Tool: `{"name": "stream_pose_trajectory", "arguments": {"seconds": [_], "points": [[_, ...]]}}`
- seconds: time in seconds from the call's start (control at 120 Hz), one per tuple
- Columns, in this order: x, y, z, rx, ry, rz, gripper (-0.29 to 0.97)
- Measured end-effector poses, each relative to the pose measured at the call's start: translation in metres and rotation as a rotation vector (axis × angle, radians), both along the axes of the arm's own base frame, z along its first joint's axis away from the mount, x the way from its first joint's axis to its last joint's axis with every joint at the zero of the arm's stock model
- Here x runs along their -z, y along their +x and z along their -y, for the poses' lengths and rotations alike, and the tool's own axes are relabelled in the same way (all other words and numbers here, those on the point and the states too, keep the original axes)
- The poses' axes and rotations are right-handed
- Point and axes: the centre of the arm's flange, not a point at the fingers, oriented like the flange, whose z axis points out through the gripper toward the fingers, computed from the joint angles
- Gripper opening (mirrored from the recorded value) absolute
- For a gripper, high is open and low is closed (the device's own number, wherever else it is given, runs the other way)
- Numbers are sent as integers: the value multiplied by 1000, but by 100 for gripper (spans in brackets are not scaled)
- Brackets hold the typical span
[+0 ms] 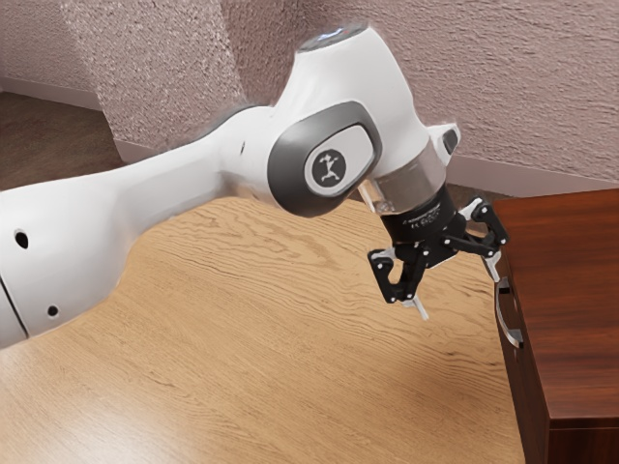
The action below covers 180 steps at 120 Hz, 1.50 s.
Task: Pull the drawer handle with one arm to open the drawer
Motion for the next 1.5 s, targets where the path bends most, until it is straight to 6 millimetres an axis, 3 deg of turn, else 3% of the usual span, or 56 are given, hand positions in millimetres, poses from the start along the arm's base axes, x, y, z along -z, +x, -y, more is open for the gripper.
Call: {"name": "stream_pose_trajectory", "arguments": {"seconds": [0.433,0.883,1.5], "points": [[4,-16,4,50,7,-11,68],[16,-17,3,124,25,-12,67],[24,-14,15,159,-22,34,54]]}}
